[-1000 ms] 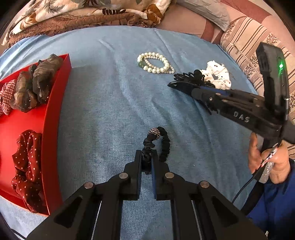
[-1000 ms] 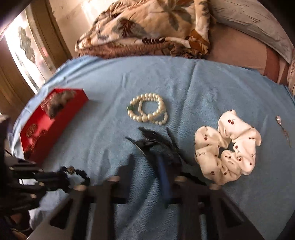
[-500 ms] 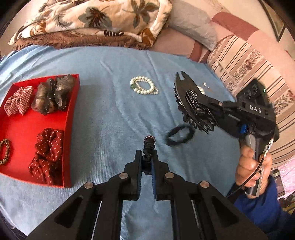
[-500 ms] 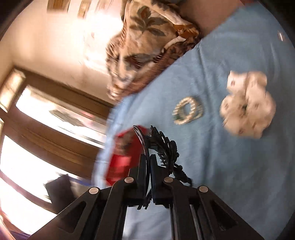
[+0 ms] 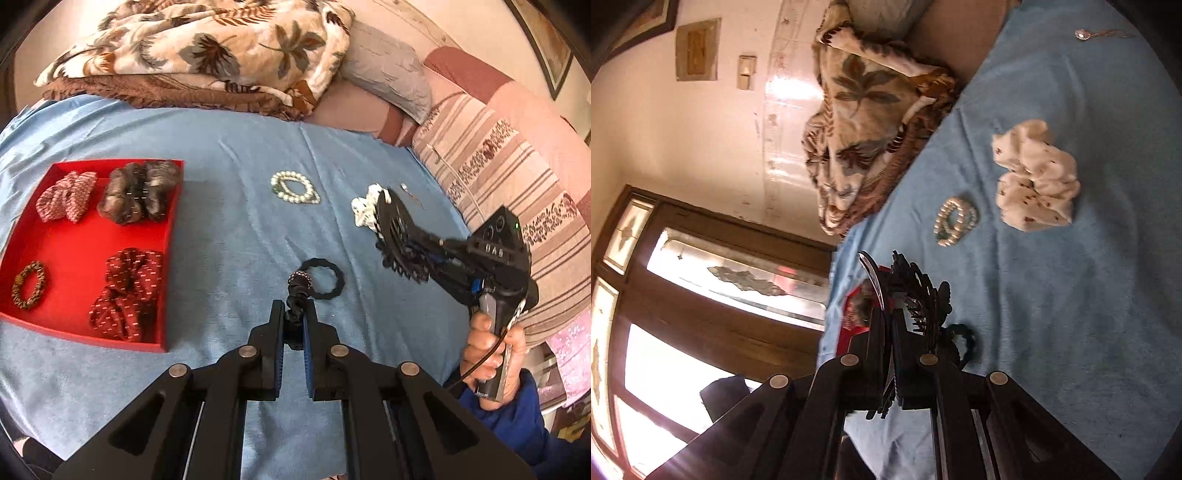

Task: Organize jewelry
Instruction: 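Carry the hair tie and claw clip over the red tray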

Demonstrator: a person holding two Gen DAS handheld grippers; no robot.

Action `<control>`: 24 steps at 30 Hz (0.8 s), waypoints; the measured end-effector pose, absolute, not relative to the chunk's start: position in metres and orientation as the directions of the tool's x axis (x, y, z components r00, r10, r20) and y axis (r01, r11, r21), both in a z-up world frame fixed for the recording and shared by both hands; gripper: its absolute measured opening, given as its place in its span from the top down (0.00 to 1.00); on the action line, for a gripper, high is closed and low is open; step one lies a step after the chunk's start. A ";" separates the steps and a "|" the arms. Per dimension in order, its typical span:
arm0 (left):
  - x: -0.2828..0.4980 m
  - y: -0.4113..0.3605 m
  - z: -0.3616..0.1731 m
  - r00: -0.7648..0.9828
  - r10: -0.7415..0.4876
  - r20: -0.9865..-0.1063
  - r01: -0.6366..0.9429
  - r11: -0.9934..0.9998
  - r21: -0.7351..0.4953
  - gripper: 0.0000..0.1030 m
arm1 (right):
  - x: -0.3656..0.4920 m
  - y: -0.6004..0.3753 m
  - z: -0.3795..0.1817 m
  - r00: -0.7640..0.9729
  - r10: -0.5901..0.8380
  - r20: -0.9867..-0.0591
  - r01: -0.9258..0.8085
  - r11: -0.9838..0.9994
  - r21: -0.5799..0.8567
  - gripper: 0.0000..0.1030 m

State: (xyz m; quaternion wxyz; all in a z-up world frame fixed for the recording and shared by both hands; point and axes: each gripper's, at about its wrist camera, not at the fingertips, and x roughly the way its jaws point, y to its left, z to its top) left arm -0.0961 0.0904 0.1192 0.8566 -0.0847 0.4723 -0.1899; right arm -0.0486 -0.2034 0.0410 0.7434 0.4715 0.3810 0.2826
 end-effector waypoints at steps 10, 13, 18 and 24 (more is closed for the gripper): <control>-0.089 0.173 0.131 0.566 -0.306 -0.765 0.093 0.946 -0.310 0.92 | -0.055 -0.156 0.063 0.485 0.778 -0.399 -0.133 0.517 0.846 0.95; -0.084 0.208 0.132 0.584 -0.263 -0.768 0.033 0.953 -0.302 0.92 | -0.051 -0.123 0.084 0.450 0.780 -0.435 -0.202 0.564 0.801 0.95; -0.072 0.257 0.128 0.591 -0.227 -0.774 -0.033 0.952 -0.305 0.92 | -0.035 -0.046 0.109 0.371 0.780 -0.504 -0.311 0.616 0.724 0.95; -0.049 0.296 0.117 0.586 -0.239 -0.774 -0.081 0.933 -0.350 0.92 | -0.012 0.033 0.110 0.317 0.736 -0.598 -0.375 0.676 0.634 0.95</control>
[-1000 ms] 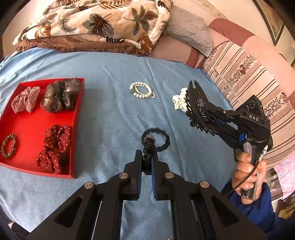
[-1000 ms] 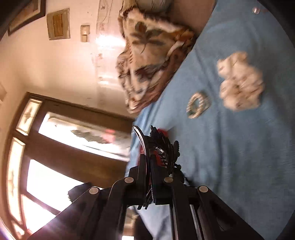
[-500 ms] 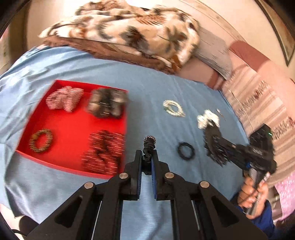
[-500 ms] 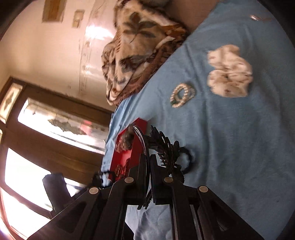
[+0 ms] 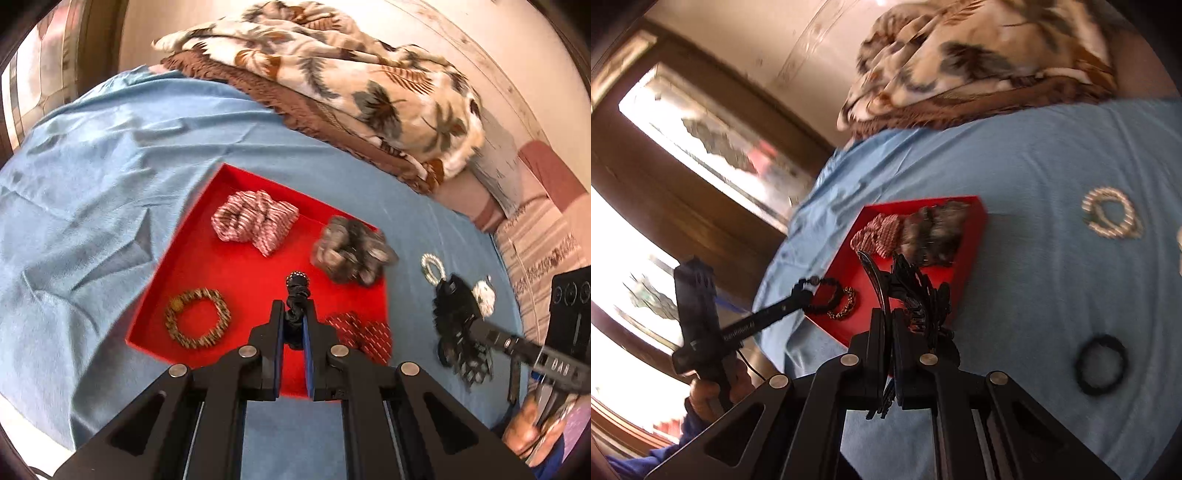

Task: Organize jewelry
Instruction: 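Carry the hair tie and claw clip over the red tray, then open the left tool to drop the hair tie while the right tool releases the claw clip in the tray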

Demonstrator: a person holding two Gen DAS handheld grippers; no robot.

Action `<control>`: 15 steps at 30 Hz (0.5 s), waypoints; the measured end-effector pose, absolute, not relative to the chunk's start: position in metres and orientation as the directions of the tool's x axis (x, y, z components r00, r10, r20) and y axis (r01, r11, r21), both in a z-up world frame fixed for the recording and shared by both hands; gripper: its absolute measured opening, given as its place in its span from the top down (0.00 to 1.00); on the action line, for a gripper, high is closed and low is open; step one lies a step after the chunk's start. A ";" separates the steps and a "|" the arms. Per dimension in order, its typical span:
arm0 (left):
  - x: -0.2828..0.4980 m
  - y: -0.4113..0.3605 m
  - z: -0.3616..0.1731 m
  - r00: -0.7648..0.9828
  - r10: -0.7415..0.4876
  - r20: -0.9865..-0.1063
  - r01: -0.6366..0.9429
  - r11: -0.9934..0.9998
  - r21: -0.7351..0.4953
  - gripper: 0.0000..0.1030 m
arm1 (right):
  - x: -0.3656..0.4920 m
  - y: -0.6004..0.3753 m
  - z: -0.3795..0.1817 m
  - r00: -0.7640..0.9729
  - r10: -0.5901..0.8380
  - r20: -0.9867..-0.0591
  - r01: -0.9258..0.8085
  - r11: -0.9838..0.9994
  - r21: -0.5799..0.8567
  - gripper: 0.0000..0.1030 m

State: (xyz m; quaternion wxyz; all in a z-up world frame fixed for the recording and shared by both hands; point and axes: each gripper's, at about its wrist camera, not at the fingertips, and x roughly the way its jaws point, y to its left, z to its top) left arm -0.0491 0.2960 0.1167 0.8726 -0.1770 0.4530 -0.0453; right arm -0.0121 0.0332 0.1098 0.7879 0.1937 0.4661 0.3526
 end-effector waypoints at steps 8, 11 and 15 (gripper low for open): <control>-0.001 0.321 0.089 0.549 -0.191 -0.814 -0.109 0.949 -0.296 0.92 | 0.007 0.105 0.092 0.265 0.692 -0.672 -0.395 0.713 0.579 0.95; 0.015 0.328 0.074 0.523 -0.162 -0.837 -0.126 0.956 -0.264 0.92 | 0.008 0.125 0.082 0.242 0.685 -0.688 -0.402 0.716 0.571 0.95; 0.027 0.336 0.060 0.497 -0.160 -0.853 -0.141 0.955 -0.261 0.92 | 0.002 0.153 0.069 0.231 0.648 -0.725 -0.436 0.736 0.519 0.95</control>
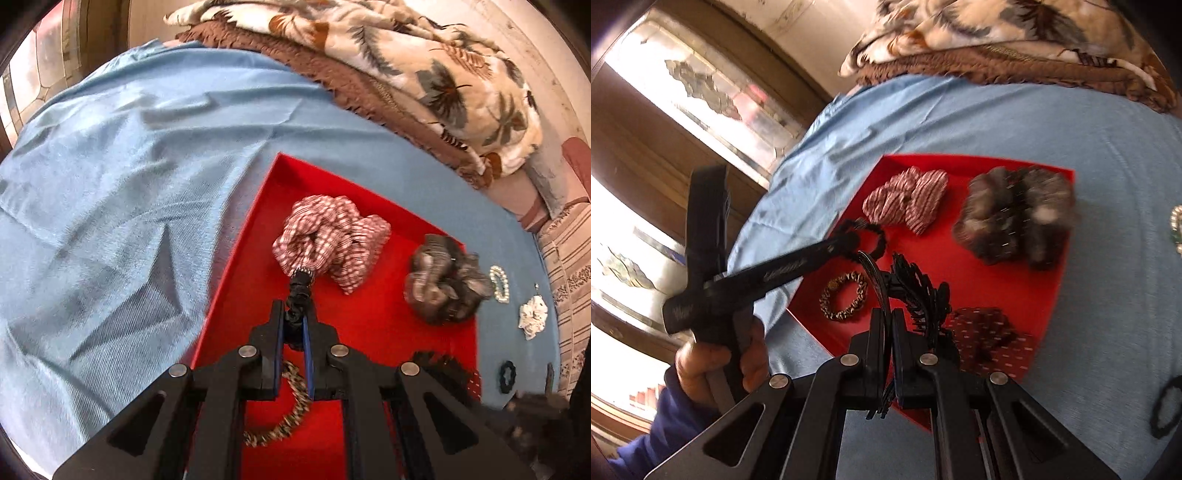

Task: Organize jewelry
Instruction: 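Open the left tool to drop the hair tie while the right tool releases the claw clip in the tray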

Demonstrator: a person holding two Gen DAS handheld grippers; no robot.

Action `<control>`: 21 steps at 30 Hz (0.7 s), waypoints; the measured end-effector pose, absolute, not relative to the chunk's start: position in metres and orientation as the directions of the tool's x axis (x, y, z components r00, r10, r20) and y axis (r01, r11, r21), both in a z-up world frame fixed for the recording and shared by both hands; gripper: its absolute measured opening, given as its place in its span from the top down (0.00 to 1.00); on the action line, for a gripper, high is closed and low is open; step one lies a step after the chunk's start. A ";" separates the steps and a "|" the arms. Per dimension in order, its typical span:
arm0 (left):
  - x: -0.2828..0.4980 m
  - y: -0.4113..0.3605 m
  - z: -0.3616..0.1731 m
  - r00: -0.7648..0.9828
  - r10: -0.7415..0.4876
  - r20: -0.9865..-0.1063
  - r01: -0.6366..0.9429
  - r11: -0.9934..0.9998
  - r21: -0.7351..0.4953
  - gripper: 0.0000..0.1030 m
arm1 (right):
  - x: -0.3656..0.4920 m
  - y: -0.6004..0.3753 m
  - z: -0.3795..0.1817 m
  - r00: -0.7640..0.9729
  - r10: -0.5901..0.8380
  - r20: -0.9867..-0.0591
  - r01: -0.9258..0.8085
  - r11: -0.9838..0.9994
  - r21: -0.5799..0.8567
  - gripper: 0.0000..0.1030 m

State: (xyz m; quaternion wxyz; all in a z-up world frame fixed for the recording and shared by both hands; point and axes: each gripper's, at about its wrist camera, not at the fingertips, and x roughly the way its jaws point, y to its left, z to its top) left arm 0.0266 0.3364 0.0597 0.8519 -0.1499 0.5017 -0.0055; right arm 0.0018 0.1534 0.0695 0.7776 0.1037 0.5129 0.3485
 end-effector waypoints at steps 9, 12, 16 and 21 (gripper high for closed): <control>0.027 0.346 0.060 0.515 -0.187 -0.836 -0.154 0.940 -0.306 0.90 | -0.018 0.184 0.062 0.268 0.573 -0.774 -0.516 0.764 0.387 0.92; 0.022 0.349 0.066 0.527 -0.192 -0.828 -0.157 0.936 -0.316 0.79 | -0.018 0.189 0.061 0.295 0.549 -0.782 -0.524 0.777 0.348 0.92; 0.011 0.353 0.080 0.561 -0.179 -0.808 -0.167 0.932 -0.322 0.60 | -0.018 0.192 0.061 0.307 0.532 -0.789 -0.531 0.784 0.322 0.79; -0.004 0.352 0.096 0.581 -0.143 -0.801 -0.169 0.942 -0.291 0.59 | -0.026 0.177 0.078 0.324 0.584 -0.745 -0.536 0.762 0.364 0.49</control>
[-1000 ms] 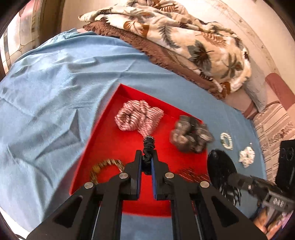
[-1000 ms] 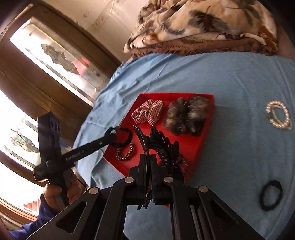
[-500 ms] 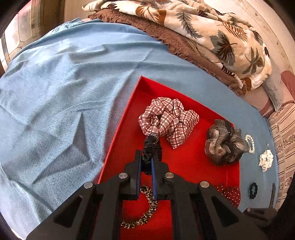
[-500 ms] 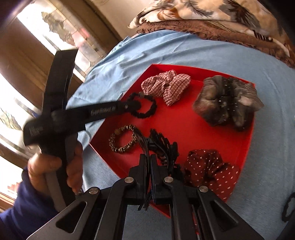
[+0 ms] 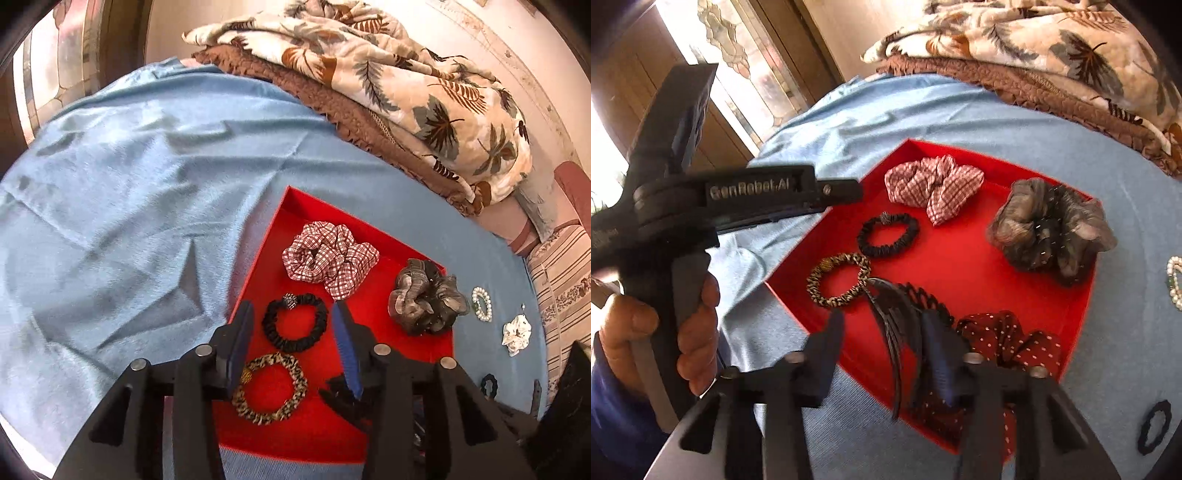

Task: Organize jewelry
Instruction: 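Open the left tool to drop the hair tie while the right tool releases the claw clip in the tray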

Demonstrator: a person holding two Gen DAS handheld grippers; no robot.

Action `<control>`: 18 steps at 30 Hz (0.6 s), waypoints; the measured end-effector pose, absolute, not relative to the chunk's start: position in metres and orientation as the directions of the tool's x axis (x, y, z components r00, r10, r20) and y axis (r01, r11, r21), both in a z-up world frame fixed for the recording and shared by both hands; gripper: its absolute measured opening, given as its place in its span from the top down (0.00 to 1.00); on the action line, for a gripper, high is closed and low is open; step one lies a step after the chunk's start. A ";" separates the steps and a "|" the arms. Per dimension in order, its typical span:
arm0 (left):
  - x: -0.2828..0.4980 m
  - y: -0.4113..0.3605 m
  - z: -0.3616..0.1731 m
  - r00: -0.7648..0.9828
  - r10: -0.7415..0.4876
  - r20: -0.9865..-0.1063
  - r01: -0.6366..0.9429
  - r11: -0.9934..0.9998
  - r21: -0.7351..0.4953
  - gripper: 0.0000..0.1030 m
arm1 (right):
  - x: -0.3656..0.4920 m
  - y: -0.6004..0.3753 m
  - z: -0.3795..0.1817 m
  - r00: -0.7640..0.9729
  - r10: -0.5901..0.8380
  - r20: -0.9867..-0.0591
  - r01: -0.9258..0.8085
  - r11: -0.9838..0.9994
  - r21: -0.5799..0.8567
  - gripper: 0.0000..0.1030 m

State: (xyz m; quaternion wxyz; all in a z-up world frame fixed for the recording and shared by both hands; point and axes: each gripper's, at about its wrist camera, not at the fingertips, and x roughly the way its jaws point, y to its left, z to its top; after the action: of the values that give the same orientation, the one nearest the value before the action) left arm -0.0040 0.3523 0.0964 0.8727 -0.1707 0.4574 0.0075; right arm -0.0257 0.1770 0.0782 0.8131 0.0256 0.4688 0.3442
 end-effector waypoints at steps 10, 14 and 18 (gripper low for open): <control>-0.054 0.336 0.102 0.599 -0.045 -0.799 -0.189 0.962 -0.196 0.51 | -0.048 0.095 0.072 0.407 0.478 -0.779 -0.366 0.866 0.340 0.39; -0.068 0.324 0.100 0.595 -0.079 -0.800 -0.179 0.957 -0.228 0.51 | -0.051 0.095 0.052 0.359 0.461 -0.812 -0.332 0.876 0.351 0.63; -0.079 0.315 0.102 0.597 -0.092 -0.797 -0.181 0.953 -0.245 0.51 | -0.055 0.101 0.049 0.368 0.421 -0.829 -0.343 0.890 0.300 0.73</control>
State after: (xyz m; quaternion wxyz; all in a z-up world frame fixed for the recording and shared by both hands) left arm -0.0787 0.3151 0.1017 0.8805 -0.1520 0.4483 0.0252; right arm -0.0548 0.1008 0.0491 0.8261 0.0380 0.5124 0.2315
